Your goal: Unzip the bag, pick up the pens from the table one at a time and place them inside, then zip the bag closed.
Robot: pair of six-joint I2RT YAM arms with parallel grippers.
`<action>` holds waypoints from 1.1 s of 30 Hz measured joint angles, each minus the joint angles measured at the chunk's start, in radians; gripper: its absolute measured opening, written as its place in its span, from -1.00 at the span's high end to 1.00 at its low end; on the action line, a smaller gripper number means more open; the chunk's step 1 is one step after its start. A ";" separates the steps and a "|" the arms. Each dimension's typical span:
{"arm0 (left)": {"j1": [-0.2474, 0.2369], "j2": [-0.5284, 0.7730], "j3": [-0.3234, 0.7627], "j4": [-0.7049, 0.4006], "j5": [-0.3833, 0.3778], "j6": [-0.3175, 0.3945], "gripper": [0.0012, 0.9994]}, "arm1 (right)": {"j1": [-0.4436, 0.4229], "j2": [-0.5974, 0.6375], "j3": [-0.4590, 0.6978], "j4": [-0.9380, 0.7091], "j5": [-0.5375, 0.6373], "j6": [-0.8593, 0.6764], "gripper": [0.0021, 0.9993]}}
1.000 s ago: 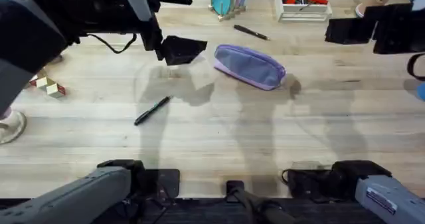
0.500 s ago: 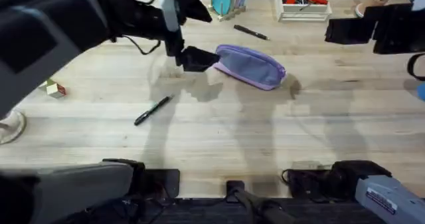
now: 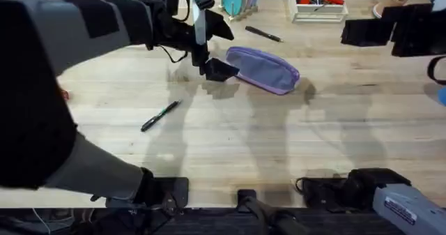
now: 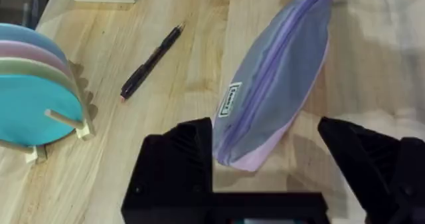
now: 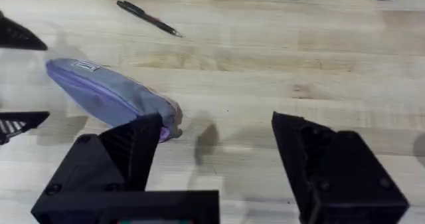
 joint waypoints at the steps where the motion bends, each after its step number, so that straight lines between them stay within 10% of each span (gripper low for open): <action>1: 0.000 0.009 0.000 0.014 0.005 0.000 -0.99 | 0.000 0.000 0.000 0.000 0.000 0.000 -0.99; 24: 0.000 0.125 0.004 0.145 0.083 -0.001 -0.99 | 0.000 0.000 0.000 0.000 0.000 0.000 -0.99; 28: 0.000 0.125 0.004 0.145 0.088 -0.002 -0.61 | 0.000 0.000 0.000 0.000 0.000 0.000 -0.99; 33: 0.001 0.125 0.004 0.148 0.089 -0.002 0.65 | 0.000 0.000 0.000 0.000 0.000 0.000 -0.99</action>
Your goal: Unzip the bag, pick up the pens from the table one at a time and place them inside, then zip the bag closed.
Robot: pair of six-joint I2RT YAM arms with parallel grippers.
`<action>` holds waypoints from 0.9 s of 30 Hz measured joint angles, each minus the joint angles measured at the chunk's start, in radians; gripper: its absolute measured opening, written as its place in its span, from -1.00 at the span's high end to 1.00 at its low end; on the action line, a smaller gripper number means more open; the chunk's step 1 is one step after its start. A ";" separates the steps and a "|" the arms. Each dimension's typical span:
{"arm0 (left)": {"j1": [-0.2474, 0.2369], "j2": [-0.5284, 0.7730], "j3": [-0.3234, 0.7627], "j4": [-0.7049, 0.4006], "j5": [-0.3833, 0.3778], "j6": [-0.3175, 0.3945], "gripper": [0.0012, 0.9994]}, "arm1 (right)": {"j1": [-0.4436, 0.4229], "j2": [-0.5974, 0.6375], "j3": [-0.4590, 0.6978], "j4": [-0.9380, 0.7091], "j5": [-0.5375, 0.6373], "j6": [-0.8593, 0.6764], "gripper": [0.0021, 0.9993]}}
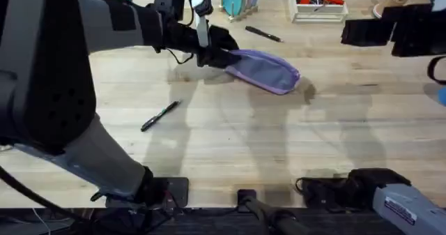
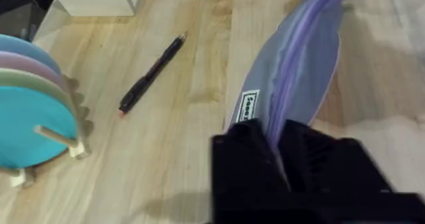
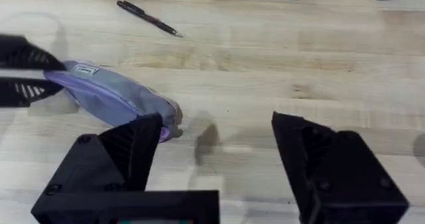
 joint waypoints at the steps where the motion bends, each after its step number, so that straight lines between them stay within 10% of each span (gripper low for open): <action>1: -0.001 0.000 0.000 -0.003 0.000 -0.001 0.84 | 0.000 0.000 0.000 0.000 0.000 0.000 -0.99; 15: -0.004 0.004 0.000 -0.003 -0.002 0.002 0.91 | 0.000 0.000 0.000 0.000 -0.020 0.013 -0.99; 27: -0.004 0.004 0.000 -0.003 -0.002 0.002 0.91 | 0.000 0.000 0.000 -0.127 -0.309 0.020 -0.99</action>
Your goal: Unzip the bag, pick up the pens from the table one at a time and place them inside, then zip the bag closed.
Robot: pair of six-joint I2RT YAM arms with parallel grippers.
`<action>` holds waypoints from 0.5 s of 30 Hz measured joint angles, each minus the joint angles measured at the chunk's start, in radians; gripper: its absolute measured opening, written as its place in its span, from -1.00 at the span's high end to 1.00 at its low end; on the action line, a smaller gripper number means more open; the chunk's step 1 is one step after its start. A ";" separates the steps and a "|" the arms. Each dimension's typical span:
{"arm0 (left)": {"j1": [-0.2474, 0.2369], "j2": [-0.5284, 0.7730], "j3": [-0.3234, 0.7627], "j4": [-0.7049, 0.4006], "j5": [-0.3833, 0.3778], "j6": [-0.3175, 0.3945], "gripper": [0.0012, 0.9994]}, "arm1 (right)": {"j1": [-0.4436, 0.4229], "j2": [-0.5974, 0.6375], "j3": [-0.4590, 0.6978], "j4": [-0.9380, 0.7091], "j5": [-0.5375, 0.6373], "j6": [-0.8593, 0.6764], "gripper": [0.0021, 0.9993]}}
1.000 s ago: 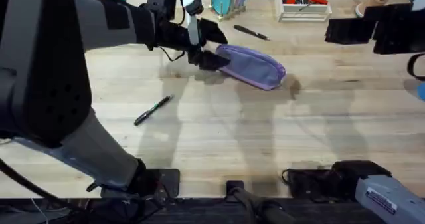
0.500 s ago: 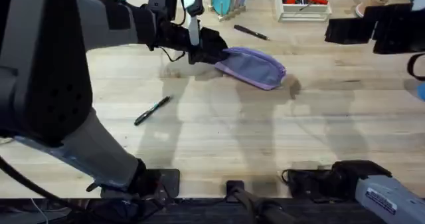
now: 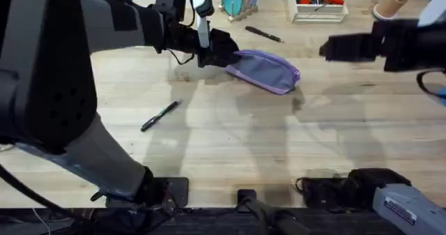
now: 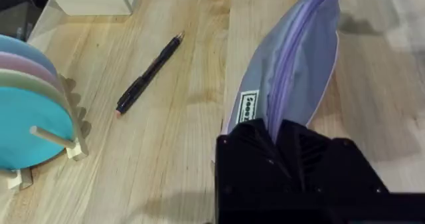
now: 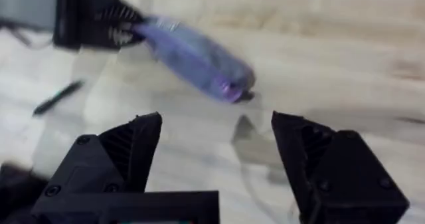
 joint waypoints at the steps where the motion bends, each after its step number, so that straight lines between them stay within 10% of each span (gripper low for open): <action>1: 0.000 0.000 0.000 0.000 0.000 0.000 0.91 | 0.000 0.000 0.000 -0.024 -0.018 -0.012 -0.99; 15: 0.000 0.000 0.000 0.000 0.000 0.000 0.92 | 0.000 0.000 0.000 -0.045 -0.058 -0.194 -0.99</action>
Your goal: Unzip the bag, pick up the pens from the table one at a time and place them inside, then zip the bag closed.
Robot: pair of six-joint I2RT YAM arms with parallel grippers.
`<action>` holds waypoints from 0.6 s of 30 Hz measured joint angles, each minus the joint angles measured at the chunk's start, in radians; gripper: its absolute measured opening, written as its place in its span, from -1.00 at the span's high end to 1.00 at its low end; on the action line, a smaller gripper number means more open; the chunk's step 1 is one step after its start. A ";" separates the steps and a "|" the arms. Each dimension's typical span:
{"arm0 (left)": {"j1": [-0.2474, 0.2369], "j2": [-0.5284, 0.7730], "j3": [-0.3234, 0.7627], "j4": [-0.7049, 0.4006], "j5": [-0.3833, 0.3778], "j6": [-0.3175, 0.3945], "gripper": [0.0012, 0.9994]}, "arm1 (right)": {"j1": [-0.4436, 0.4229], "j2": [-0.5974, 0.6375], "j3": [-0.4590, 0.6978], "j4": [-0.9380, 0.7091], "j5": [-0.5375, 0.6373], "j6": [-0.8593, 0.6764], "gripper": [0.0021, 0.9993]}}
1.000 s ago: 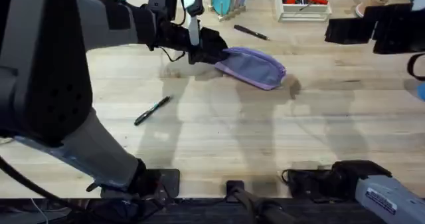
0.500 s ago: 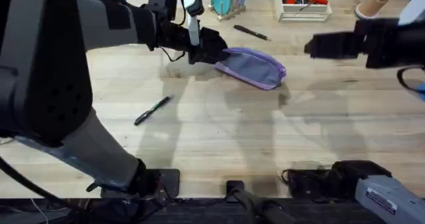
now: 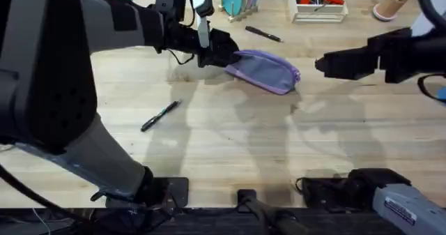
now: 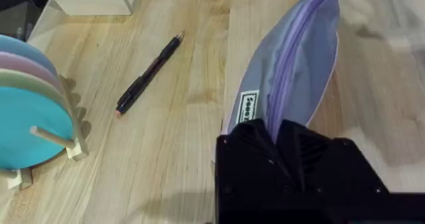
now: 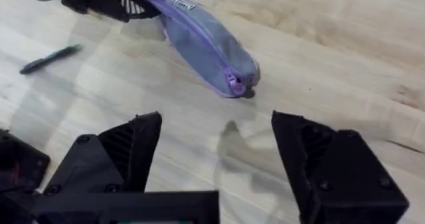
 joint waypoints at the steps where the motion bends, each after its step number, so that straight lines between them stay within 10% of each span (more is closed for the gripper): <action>1: 0.000 0.000 0.000 0.000 0.000 0.000 0.92 | 0.000 0.000 0.000 0.002 0.004 -0.004 -0.99; 18: 0.000 0.000 0.000 0.000 0.000 0.000 0.92 | 0.000 0.037 0.001 -0.011 0.017 -0.059 -0.99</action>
